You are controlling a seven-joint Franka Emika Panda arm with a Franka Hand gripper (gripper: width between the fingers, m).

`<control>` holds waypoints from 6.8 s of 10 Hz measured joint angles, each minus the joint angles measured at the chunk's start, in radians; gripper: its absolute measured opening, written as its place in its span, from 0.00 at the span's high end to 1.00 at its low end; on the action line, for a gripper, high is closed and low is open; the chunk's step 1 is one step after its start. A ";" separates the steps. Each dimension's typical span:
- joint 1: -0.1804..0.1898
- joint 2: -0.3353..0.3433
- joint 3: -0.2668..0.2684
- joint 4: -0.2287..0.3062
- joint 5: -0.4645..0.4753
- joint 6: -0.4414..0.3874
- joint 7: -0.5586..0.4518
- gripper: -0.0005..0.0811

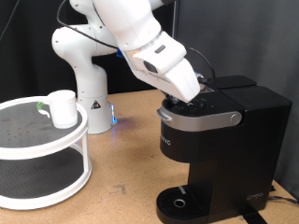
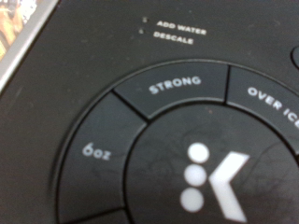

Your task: Make a cup of coffee with the keurig machine

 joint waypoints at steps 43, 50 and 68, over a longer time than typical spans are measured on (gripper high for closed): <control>-0.262 -0.252 -0.466 -0.063 -0.133 -0.709 -0.349 0.99; -0.332 -0.247 -0.601 -0.027 -0.206 -0.719 -0.410 0.99; -0.306 -0.111 -0.586 -0.303 -0.150 -0.289 -0.489 0.01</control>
